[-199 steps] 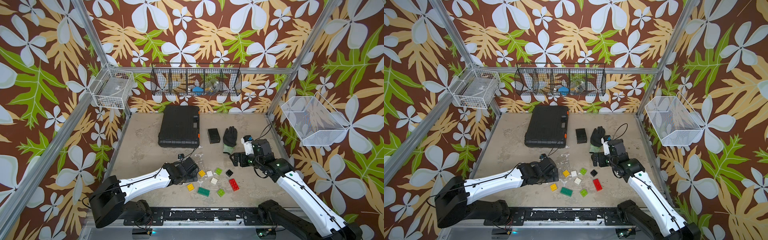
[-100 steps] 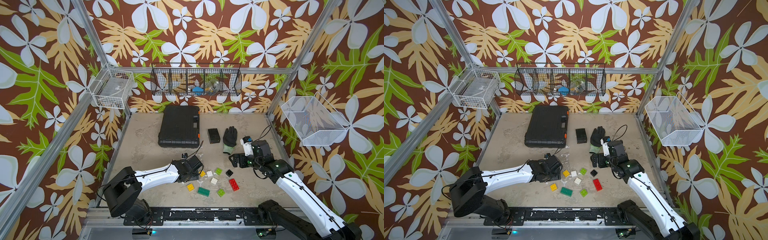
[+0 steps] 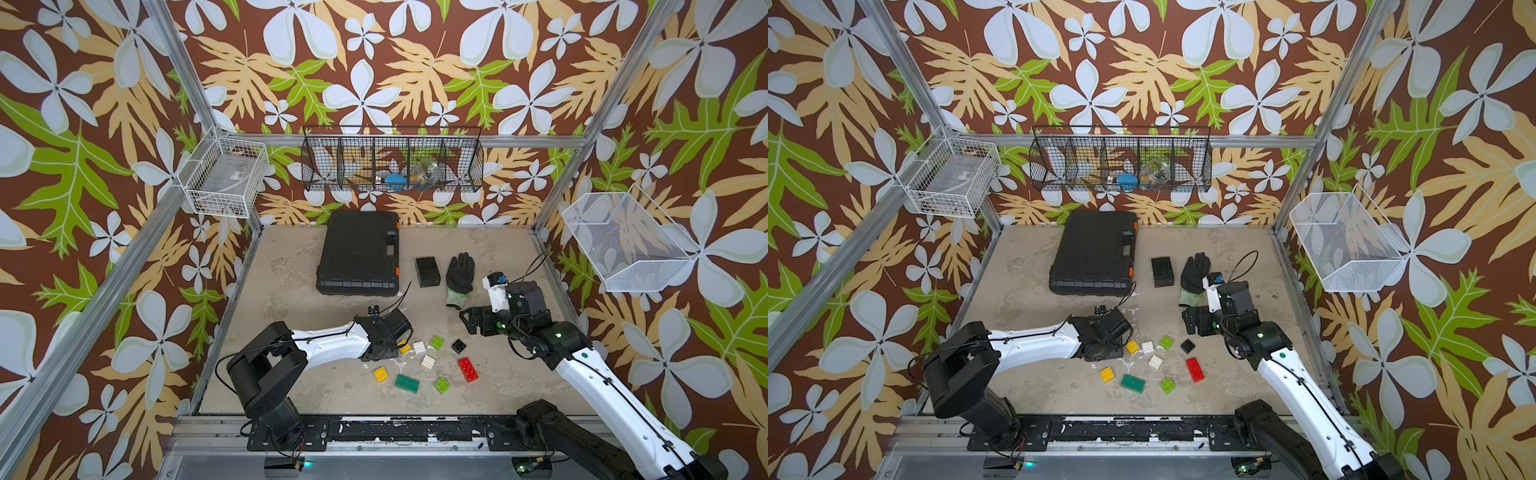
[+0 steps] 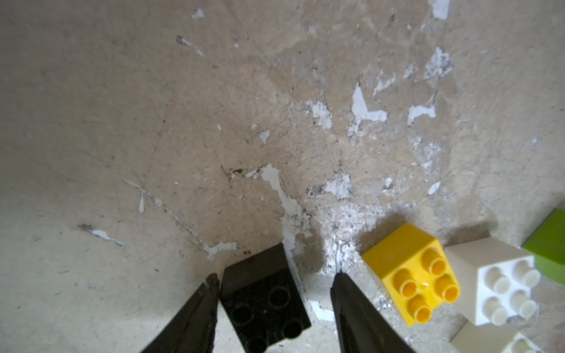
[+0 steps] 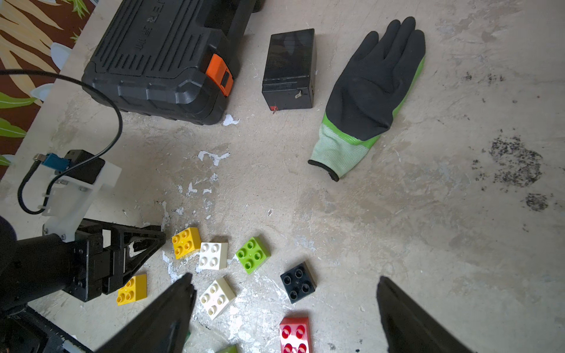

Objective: Assemble a giraffe with lego
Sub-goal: Pick up the lego brick from the center of the board.

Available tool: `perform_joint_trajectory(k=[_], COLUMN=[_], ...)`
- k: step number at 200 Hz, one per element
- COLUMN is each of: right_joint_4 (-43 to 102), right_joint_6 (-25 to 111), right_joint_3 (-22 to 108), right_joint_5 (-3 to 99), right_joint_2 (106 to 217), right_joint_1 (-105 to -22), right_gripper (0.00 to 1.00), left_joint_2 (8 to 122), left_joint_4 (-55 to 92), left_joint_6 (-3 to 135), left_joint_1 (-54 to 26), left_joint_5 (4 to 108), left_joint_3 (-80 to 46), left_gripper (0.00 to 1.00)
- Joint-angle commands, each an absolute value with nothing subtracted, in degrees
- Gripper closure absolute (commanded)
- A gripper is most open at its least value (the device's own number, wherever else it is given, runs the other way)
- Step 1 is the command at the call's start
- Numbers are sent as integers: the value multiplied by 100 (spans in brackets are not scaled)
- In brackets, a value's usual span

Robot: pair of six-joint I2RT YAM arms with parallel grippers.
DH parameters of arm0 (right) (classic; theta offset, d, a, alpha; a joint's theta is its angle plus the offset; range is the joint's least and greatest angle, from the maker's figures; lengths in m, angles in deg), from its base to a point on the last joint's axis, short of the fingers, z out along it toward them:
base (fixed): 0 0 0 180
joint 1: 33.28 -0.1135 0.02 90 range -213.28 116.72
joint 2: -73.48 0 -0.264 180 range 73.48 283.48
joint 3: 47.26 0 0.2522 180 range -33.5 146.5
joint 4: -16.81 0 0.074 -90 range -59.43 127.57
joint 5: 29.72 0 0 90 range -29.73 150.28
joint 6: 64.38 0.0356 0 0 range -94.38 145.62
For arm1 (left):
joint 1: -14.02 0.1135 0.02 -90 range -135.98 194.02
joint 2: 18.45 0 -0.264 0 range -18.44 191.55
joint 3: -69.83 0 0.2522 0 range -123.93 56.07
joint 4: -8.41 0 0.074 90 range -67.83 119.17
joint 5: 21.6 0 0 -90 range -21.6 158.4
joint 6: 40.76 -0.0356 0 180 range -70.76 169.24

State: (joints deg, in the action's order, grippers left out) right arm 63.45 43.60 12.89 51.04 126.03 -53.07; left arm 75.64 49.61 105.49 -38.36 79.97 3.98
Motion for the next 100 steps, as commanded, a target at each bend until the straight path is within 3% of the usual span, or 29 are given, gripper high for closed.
perform_joint_trajectory(k=[1,19,57,100], right_joint_4=[6223,6229,6195,6164], right_joint_6=[4325,4296,4285,4292], right_joint_3=[1283,1273,1256,1240], right_joint_5=[5021,5009,5010,4990], right_joint_2=[12578,12553,12534,12518], right_joint_1=[-5299,-5296,-5285,-5285], right_gripper=[7,10,14,15], left_joint_2=[7616,7697,7722,7448], left_joint_4=[5012,5066,5158,5531], left_joint_6=[10593,10583,10600,10579], left_joint_1=[-3826,-3818,-3813,-3825], left_joint_5=[8074,8055,8083,8276], left_joint_3=[344,278,294,273], left_gripper=[43,52,62,92])
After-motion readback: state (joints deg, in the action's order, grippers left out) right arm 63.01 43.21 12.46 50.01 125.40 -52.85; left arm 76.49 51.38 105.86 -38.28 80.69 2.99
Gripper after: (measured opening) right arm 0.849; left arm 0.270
